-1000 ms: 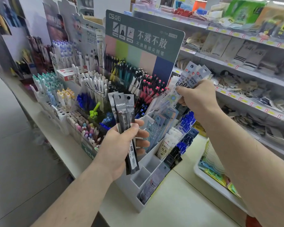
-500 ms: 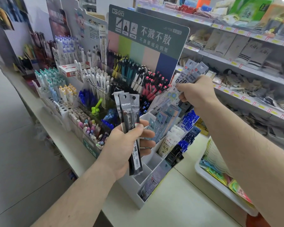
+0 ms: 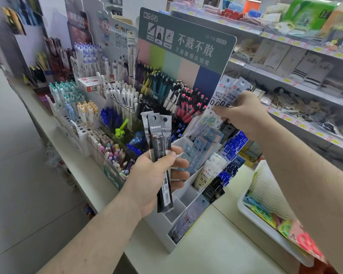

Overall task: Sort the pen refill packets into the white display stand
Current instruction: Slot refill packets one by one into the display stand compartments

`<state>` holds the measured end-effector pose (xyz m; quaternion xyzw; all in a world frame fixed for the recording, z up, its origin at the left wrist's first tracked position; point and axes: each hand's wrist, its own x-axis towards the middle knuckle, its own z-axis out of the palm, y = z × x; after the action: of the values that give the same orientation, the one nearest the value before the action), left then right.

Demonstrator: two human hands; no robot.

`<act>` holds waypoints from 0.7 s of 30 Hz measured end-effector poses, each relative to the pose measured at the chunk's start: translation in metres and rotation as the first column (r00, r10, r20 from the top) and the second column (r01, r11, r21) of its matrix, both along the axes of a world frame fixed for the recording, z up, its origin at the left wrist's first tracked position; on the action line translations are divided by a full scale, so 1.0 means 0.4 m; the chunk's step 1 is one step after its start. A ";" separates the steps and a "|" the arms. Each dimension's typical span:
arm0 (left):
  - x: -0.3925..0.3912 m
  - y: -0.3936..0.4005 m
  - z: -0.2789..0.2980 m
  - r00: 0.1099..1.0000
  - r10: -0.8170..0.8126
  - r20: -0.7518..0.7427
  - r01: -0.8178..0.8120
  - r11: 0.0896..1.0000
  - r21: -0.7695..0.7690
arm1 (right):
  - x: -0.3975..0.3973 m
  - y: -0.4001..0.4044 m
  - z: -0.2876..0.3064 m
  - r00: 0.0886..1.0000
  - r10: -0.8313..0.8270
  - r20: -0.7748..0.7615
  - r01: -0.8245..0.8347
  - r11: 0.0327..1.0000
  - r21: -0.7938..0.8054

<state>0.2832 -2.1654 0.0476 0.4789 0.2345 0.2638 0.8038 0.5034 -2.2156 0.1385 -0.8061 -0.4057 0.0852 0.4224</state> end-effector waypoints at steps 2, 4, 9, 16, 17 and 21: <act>-0.002 -0.001 -0.003 1.000 0.003 -0.003 -0.003 1.000 0.001 | 0.000 -0.012 0.002 0.999 0.039 0.009 -0.039 0.999 -0.025; -0.003 -0.002 -0.007 1.000 0.003 -0.008 -0.003 1.000 0.004 | -0.002 -0.020 0.000 0.998 0.062 0.017 -0.061 0.995 -0.084; 0.003 -0.001 -0.015 1.000 -0.006 -0.028 0.006 1.000 0.005 | 0.011 -0.009 -0.017 1.000 -0.030 0.004 0.030 0.995 -0.094; 0.019 -0.015 -0.015 0.999 -0.034 -0.038 0.034 0.999 0.001 | -0.026 0.067 -0.051 0.991 -0.064 0.116 0.095 0.956 -0.278; 0.019 -0.017 -0.015 0.998 -0.038 -0.040 0.038 0.999 0.006 | -0.026 0.071 -0.046 0.991 -0.065 0.117 0.099 0.946 -0.308; 0.018 -0.017 -0.014 0.998 -0.044 -0.043 0.045 0.999 0.016 | -0.023 0.054 -0.011 0.995 -0.091 0.030 0.095 0.970 -0.223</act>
<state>0.2904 -2.1722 0.0419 0.4963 0.2384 0.2375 0.8002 0.4943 -2.1940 0.1342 -0.8675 -0.3594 0.1027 0.3283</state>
